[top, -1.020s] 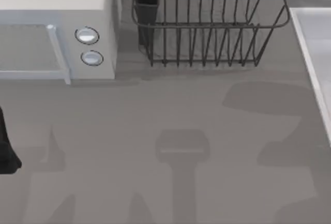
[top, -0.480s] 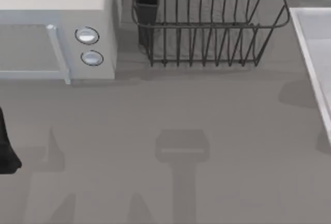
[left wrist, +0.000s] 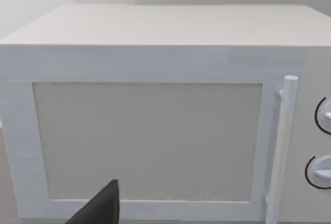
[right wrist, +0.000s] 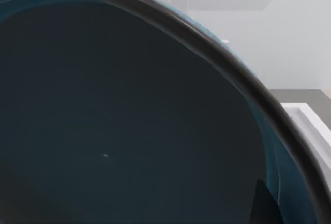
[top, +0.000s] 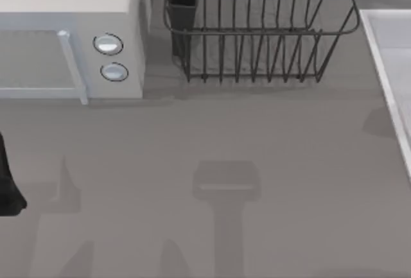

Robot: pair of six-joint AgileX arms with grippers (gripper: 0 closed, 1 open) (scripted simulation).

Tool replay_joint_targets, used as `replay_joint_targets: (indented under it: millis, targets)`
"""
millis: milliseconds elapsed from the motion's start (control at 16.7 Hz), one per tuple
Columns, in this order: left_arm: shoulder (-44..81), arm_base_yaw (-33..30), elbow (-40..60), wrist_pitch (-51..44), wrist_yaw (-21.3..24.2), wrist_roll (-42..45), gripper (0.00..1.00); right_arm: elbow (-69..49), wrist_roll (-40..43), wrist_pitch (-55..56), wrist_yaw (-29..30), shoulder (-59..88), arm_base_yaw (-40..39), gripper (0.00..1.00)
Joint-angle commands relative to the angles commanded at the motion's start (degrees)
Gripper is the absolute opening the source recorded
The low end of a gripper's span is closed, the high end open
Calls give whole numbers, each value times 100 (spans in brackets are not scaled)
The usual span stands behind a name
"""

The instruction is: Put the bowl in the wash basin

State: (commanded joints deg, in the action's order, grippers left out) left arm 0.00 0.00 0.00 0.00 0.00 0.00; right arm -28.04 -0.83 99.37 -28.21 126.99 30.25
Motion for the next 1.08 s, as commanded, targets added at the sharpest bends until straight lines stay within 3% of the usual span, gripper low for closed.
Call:
replay_joint_targets:
  millis: [120,900,1080]
  targets:
    - [0,0,0,0,0,0,100,0,0,0,0,0,0,0]
    - [0,0,0,0,0,0,100,0,0,0,0,0,0,98]
    - [0,0,0,0,0,0,100,0,0,0,0,0,0,100]
